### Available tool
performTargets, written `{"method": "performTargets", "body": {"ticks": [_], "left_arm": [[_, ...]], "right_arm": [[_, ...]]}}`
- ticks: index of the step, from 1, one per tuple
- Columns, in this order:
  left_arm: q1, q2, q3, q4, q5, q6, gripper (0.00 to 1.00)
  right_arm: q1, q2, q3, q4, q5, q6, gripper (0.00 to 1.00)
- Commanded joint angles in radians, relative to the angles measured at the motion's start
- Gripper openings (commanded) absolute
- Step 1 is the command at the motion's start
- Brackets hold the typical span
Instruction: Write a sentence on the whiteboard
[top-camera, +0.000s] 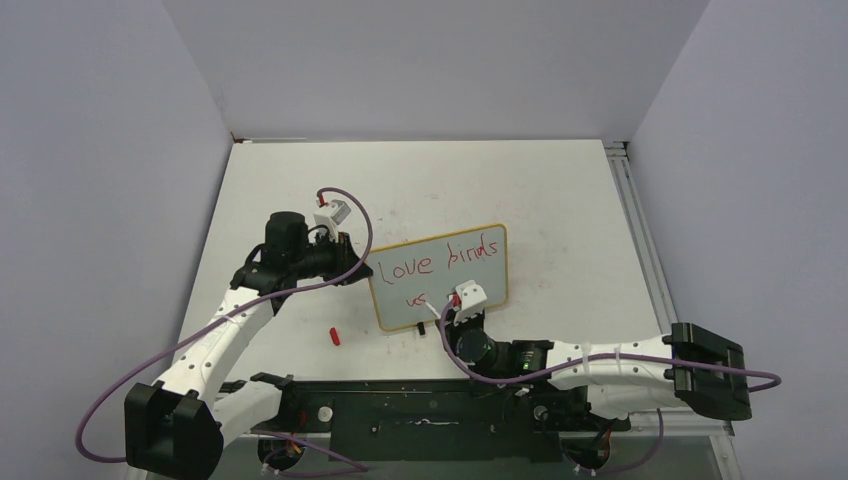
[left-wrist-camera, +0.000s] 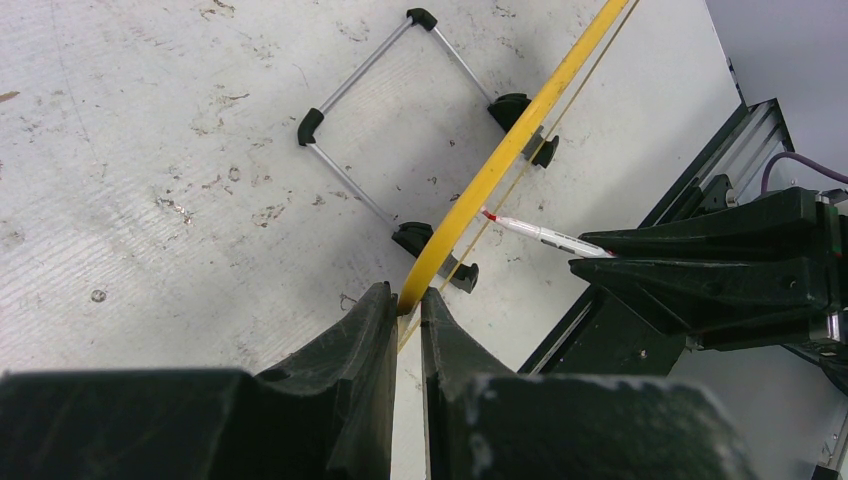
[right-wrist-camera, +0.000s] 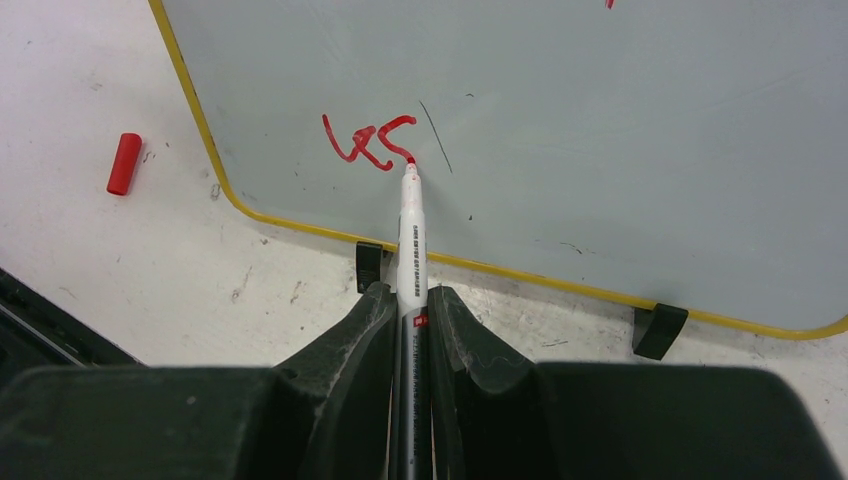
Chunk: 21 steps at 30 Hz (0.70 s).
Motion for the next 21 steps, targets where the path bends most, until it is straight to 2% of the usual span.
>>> {"method": "performTargets", "body": {"ticks": [1, 21], "left_arm": [[-0.002, -0.008, 0.021, 0.015, -0.004, 0.001, 0.1], [-0.002, -0.009, 0.022, 0.014, -0.005, 0.002, 0.1]], "right_arm": [[0.001, -0.011, -0.012, -0.023, 0.051, 0.02, 0.05], [0.035, 0.035, -0.003, 0.075, 0.031, -0.01, 0.05]]}}
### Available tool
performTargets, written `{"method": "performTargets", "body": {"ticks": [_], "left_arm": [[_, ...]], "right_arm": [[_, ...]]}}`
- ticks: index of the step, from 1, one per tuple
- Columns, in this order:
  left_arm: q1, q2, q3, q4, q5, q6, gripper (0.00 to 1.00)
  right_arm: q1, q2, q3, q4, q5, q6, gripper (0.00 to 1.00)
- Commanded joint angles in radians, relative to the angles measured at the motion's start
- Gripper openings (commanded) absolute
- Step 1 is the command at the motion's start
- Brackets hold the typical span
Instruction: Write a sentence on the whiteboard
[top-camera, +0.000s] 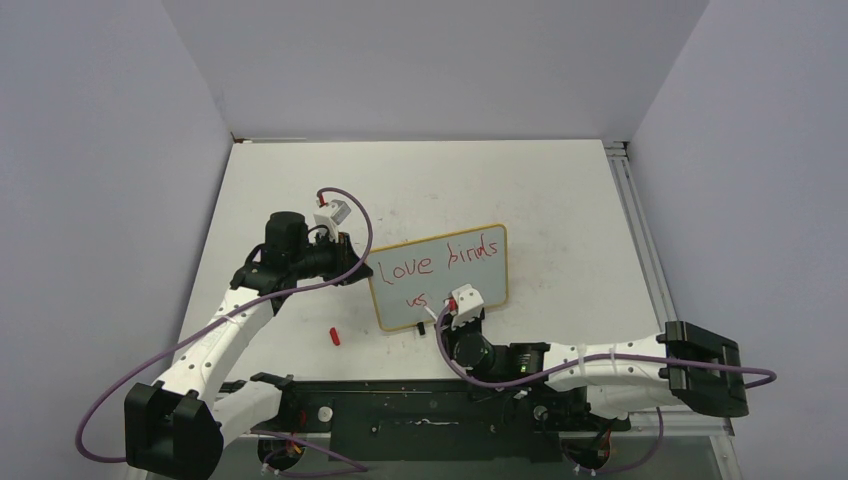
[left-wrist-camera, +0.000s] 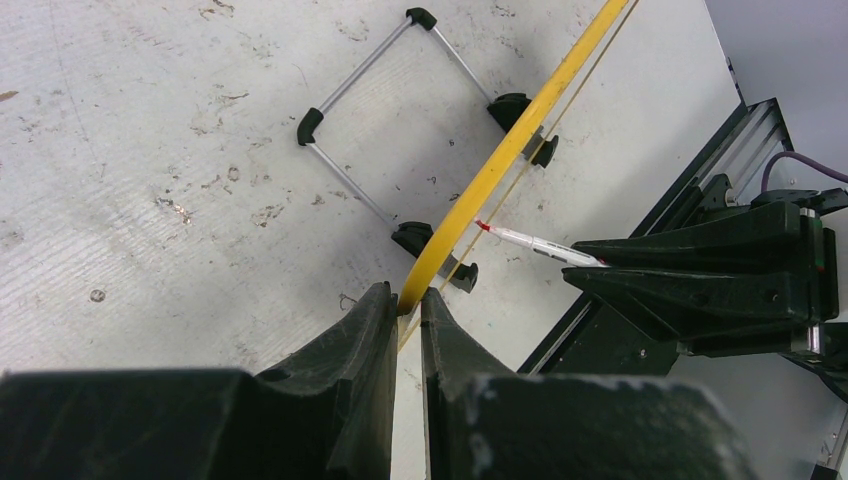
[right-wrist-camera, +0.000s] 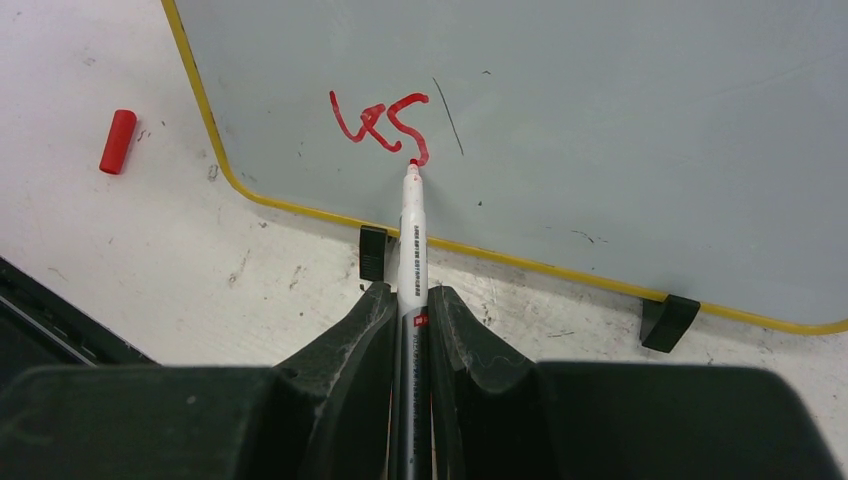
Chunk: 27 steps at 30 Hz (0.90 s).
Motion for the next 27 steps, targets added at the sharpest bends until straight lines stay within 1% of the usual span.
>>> {"method": "performTargets", "body": {"ticks": [1, 5, 9, 21, 27], "left_arm": [[-0.002, -0.009, 0.022, 0.015, -0.007, 0.002, 0.1], [-0.002, -0.008, 0.022, 0.015, -0.008, 0.002, 0.1], [-0.002, -0.011, 0.022, 0.014, -0.01, 0.002, 0.1], [-0.003, -0.013, 0.02, 0.014, -0.015, 0.002, 0.1], [-0.002, -0.01, 0.021, 0.013, -0.016, 0.002, 0.1]], "right_arm": [[0.01, 0.018, 0.007, 0.08, 0.018, -0.019, 0.05], [0.015, 0.02, 0.021, 0.096, 0.017, -0.038, 0.05], [0.027, -0.019, 0.027, 0.091, 0.019, -0.051, 0.05], [0.034, -0.154, 0.04, -0.053, 0.065, -0.048, 0.05], [0.017, -0.195, 0.016, -0.081, 0.076, -0.05, 0.05]]}}
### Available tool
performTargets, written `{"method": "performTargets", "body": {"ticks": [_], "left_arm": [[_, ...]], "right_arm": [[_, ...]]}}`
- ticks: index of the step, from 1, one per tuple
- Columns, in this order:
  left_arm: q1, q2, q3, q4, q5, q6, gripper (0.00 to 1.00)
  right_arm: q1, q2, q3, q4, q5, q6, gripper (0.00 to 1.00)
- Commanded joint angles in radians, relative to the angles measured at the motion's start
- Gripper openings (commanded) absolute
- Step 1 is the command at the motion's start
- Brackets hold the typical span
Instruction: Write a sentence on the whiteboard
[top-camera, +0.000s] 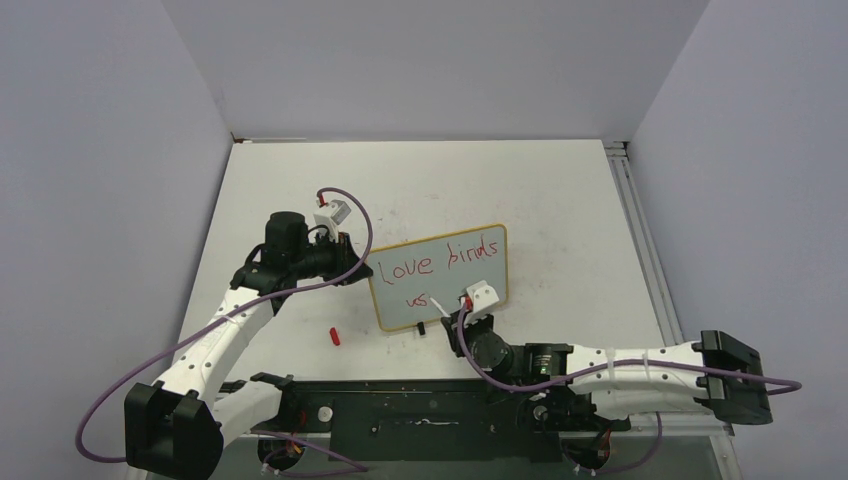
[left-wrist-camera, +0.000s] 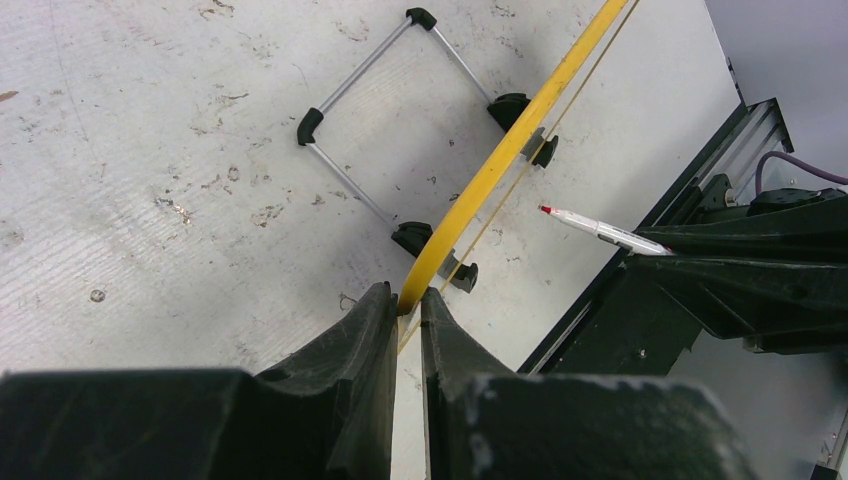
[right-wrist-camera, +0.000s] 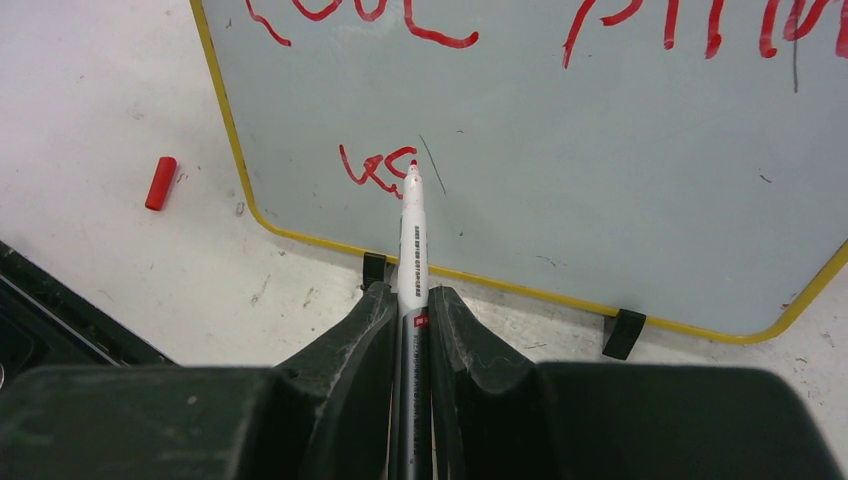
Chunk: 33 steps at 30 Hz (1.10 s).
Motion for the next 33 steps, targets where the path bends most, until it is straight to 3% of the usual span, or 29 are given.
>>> {"method": "performTargets", "body": {"ticks": [1, 33], "left_arm": [[-0.003, -0.01, 0.02, 0.014, -0.016, 0.002, 0.1], [-0.002, -0.001, 0.022, 0.014, -0.017, 0.002, 0.1]], "right_arm": [[-0.015, -0.039, 0.011, -0.022, 0.029, -0.003, 0.05], [-0.128, -0.037, -0.051, 0.021, -0.045, -0.003, 0.05]]}}
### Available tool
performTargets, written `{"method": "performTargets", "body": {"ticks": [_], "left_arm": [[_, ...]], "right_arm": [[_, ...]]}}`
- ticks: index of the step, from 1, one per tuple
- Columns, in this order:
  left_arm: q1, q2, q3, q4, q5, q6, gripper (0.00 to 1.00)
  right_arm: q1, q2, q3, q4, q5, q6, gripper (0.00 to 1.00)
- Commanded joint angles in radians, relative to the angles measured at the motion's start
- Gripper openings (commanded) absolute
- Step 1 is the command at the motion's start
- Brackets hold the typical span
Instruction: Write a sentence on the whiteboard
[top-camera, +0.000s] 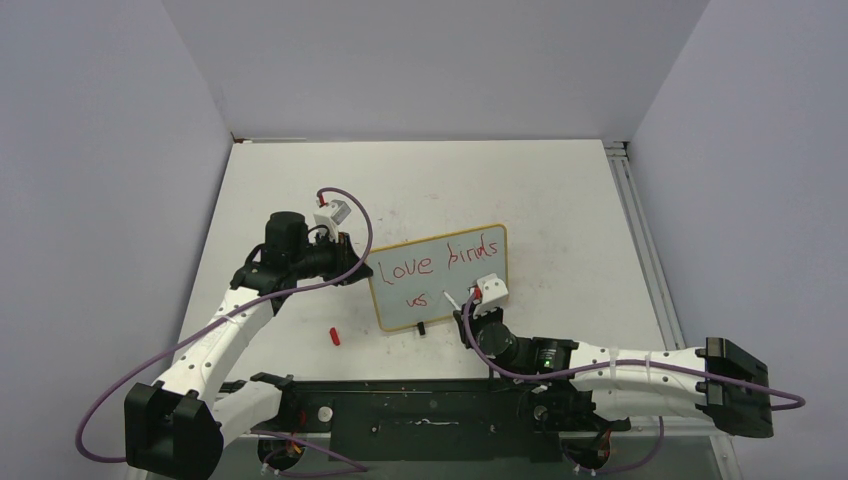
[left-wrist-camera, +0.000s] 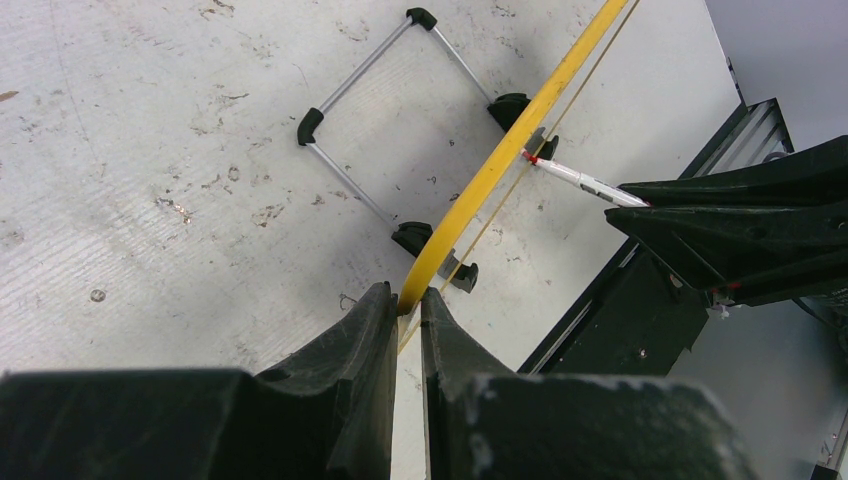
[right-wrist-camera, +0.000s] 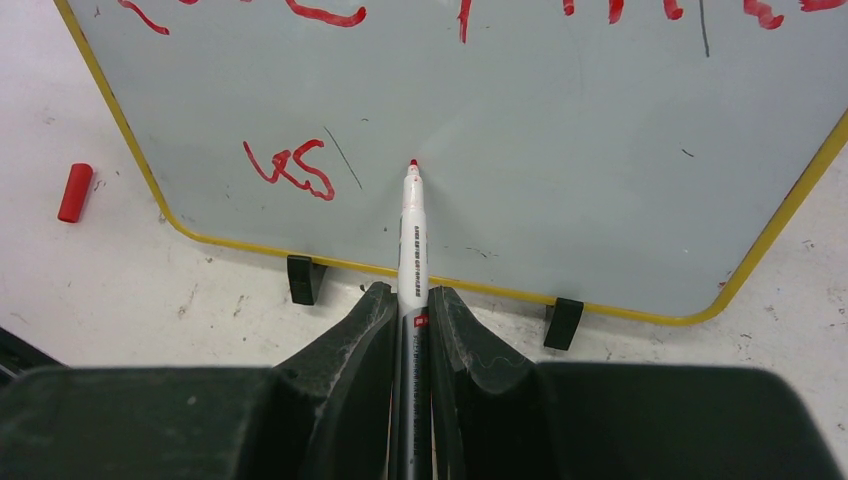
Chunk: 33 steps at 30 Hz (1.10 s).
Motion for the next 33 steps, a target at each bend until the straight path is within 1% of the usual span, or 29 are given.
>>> {"method": "performTargets", "body": {"ticks": [1, 8, 14, 33], "left_arm": [[-0.002, -0.001, 0.022, 0.013, -0.017, 0.002, 0.1], [-0.002, -0.002, 0.022, 0.013, -0.018, 0.002, 0.1], [-0.002, -0.003, 0.022, 0.013, -0.017, 0.002, 0.1], [-0.003, -0.005, 0.022, 0.013, -0.016, 0.002, 0.1]], "right_arm": [[-0.009, 0.001, 0.001, 0.049, -0.003, -0.007, 0.05], [-0.009, 0.017, 0.009, 0.067, -0.028, -0.033, 0.05], [-0.009, 0.036, 0.003, 0.066, -0.039, -0.016, 0.05], [-0.008, 0.04, 0.003, -0.007, -0.01, 0.031, 0.05]]}}
